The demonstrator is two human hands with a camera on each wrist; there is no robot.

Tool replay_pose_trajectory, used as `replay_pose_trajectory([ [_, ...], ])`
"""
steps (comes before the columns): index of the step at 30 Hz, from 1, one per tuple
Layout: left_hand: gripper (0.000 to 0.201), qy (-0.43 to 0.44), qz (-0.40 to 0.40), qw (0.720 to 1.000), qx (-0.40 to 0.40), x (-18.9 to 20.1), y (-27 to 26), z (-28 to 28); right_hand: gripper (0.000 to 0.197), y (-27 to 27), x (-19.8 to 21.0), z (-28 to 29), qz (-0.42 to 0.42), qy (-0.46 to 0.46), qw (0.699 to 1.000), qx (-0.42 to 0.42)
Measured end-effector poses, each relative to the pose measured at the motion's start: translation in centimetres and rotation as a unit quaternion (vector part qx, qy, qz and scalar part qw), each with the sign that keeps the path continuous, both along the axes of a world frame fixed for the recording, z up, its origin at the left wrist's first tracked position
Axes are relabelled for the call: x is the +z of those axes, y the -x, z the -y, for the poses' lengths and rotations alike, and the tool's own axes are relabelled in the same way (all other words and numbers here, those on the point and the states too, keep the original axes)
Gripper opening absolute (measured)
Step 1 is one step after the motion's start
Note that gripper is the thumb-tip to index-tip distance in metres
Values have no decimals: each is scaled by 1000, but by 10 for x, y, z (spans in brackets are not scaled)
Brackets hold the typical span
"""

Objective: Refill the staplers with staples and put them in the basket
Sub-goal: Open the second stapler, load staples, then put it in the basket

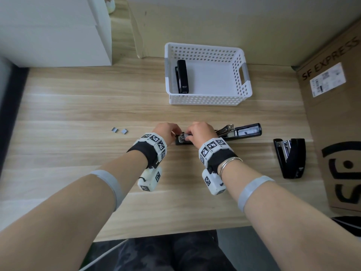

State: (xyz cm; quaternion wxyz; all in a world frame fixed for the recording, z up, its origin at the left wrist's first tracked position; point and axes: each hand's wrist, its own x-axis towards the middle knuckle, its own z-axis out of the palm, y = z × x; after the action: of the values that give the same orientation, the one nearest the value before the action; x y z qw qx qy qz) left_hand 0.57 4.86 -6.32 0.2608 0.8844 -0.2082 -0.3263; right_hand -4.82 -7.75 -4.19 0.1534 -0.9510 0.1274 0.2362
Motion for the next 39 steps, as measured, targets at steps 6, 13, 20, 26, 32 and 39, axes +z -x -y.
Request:
replay_pose_trajectory([
  [6,36,-3,12,1000,0,-4,-1,0,21,-7,-3,0,-31,-3,999,6],
  [13,34,-1,9,1000,1,-6,-2,-1,23,-12,-7,1,-43,-17,998,-39],
  [20,36,-78,-12,995,-68,-3,-10,8,26,-15,11,11,-54,71,996,-27],
  [26,53,-110,33,985,-129,-5,-5,19,25,-12,55,61,-66,165,982,-60],
  [32,39,-134,59,979,-142,-4,-3,24,36,23,55,98,-141,181,972,-46],
  [39,39,-138,61,975,-163,-3,-6,25,32,37,74,106,-165,203,965,20],
])
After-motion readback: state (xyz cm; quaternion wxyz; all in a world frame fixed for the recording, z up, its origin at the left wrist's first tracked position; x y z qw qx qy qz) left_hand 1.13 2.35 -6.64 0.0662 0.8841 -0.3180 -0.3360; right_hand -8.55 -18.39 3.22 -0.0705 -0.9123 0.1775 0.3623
